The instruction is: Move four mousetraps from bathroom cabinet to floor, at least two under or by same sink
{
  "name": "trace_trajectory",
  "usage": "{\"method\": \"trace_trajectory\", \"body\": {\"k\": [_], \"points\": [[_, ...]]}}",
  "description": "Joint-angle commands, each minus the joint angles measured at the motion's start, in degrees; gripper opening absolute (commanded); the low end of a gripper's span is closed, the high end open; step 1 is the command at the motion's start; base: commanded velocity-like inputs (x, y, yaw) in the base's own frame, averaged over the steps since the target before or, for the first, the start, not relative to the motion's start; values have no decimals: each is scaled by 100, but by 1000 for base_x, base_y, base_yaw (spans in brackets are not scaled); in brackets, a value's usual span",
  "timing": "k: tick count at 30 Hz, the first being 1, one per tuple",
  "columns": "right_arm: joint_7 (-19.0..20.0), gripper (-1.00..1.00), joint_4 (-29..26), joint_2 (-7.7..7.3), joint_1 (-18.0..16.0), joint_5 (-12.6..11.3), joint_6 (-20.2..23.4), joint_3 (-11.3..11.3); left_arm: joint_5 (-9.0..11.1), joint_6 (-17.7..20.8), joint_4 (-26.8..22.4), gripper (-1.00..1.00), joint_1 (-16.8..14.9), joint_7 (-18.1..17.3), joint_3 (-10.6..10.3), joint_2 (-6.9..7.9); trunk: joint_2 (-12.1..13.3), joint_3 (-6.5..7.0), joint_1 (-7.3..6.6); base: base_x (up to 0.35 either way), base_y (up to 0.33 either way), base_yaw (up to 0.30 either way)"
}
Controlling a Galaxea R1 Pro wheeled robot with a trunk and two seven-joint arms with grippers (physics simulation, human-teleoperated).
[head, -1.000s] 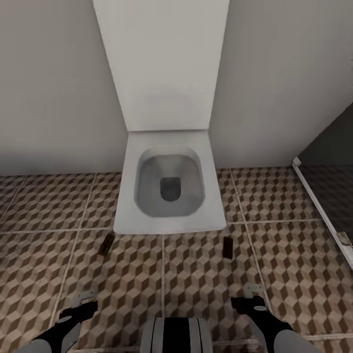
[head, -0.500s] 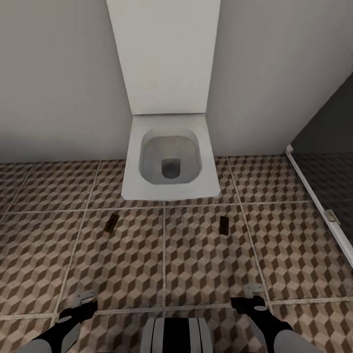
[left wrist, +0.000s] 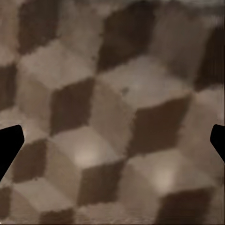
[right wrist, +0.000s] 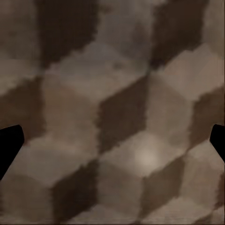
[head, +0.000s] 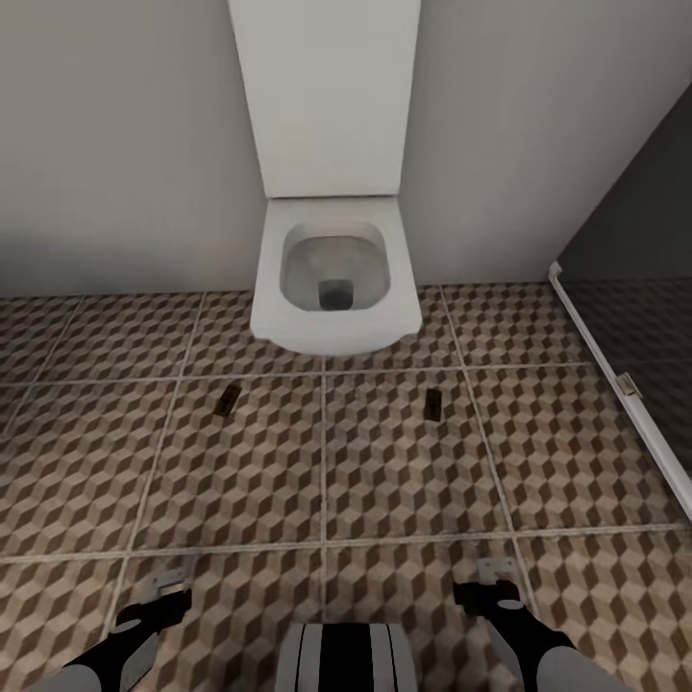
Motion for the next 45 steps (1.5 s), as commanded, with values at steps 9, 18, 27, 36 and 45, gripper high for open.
{"method": "trace_trajectory", "body": {"k": [9, 18, 27, 36, 45], "points": [[-26, 100, 7, 2, -4, 59, -18, -44, 46, -24, -2, 100, -1, 21, -50, 1, -1, -3, -4, -209, 0, 0], [-37, 100, 7, 2, -4, 59, -18, -44, 40, -26, -2, 100, -1, 20, -50, -4, -1, -3, -4, -37, 0, 0], [-40, 100, 7, 2, -4, 59, -18, -44, 39, -27, -4, 100, -1, 20, -50, -5, -1, -3, -4, -7, 0, 0], [-41, 100, 7, 2, -4, 59, -18, -44, 43, -31, -9, 100, -1, 21, -50, -5, -1, -3, -4, -1, 0, 0], [-41, 100, 7, 2, -4, 63, -18, -44, 45, -28, -9, 100, -1, 22, -49, -5, 6, 108, -17, 0, 0, 0]]}}
